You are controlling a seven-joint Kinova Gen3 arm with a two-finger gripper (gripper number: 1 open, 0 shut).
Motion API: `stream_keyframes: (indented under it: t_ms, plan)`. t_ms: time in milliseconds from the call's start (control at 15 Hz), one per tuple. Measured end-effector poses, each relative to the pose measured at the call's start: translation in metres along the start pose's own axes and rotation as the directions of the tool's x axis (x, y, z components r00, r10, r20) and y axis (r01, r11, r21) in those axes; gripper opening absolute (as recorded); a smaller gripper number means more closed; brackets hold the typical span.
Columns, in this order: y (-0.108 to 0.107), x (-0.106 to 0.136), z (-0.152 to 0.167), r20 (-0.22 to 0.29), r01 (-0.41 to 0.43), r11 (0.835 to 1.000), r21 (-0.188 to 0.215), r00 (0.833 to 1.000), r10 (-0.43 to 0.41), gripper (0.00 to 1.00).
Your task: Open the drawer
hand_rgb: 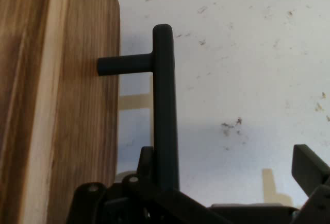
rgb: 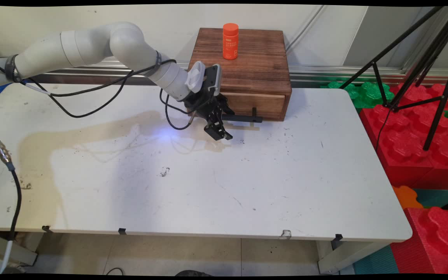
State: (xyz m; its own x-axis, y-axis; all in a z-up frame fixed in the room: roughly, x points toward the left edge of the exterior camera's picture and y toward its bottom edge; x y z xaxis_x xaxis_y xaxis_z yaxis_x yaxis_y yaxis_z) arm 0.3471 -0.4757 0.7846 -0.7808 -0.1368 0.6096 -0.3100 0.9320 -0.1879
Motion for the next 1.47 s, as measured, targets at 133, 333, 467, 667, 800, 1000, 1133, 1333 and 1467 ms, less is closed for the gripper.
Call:
stream_keyframes:
  t_ms: [133,333,467,667,800,1000,1133,1333,1467]
  plan:
    - [0.004,0.002,0.002,0.001,-0.005,1.0,-0.004,1.0,0.005,1.0]
    - [0.008,0.004,0.004,0.002,-0.01,1.0,-0.008,1.0,0.01,1.0]
    - [0.013,0.006,0.004,0.002,-0.012,1.0,-0.014,1.0,0.012,1.0]
    - [0.019,0.007,0.005,0.001,-0.015,1.0,-0.02,1.0,0.015,1.0]
    - [0.022,0.008,0.005,0.001,-0.017,1.0,-0.024,1.0,0.017,1.0]
    - [0.029,0.009,0.005,-0.001,-0.021,0.999,-0.033,1.0,0.021,1.0]
    - [0.033,0.01,0.004,-0.002,-0.023,0.999,-0.038,1.0,0.023,1.0]
    - [0.04,0.011,0.004,-0.005,-0.029,0.998,-0.047,1.0,0.029,1.0]
    - [0.045,0.012,0.003,-0.008,-0.033,0.998,-0.052,0.999,0.032,1.0]
